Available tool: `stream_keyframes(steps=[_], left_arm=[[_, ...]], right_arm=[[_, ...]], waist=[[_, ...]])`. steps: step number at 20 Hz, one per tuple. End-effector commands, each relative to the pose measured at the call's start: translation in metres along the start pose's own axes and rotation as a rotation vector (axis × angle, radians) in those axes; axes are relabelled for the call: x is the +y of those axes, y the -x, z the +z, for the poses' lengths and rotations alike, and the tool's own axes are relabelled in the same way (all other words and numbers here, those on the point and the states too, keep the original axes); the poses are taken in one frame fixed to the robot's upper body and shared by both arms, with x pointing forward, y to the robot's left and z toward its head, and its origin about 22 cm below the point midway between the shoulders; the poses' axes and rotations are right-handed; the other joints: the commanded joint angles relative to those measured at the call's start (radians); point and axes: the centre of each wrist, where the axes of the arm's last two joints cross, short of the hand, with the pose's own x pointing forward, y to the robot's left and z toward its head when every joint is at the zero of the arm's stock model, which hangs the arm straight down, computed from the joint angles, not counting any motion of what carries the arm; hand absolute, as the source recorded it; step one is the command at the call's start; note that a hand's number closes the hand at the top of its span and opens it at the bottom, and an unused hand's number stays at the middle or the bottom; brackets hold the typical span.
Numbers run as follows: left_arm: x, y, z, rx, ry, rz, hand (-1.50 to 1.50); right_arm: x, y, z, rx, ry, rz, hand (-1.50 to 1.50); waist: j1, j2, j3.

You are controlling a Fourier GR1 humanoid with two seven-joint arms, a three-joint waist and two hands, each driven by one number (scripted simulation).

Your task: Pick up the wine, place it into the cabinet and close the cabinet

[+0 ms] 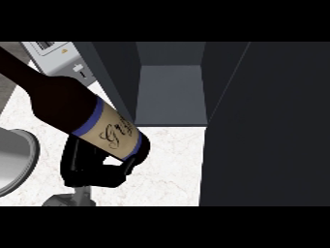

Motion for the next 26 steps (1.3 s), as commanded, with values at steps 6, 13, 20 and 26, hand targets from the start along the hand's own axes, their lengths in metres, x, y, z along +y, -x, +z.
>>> stream_keyframes(steps=[6,13,20,26], left_arm=[[-0.052,0.003,-0.061,-0.028,-0.022,-0.132,1.50],[-0.041,0.045,-0.054,0.030,-0.014,-0.216,1.50],[-0.040,0.074,-0.057,0.044,-0.059,-0.223,1.50],[-0.061,0.093,-0.045,0.066,-0.069,-0.236,1.50]], right_arm=[[-0.001,-0.008,-0.001,-0.007,-0.005,0.009,-1.50],[-0.010,-0.004,0.003,-0.011,0.002,0.022,-1.50],[-0.021,0.011,0.017,-0.019,-0.010,0.004,-1.50],[-0.016,0.000,-0.002,-0.008,0.006,-0.007,-1.50]], waist=[[-0.004,0.001,0.000],[-0.002,0.000,0.000],[-0.009,0.001,0.000],[-0.006,0.001,0.000]])
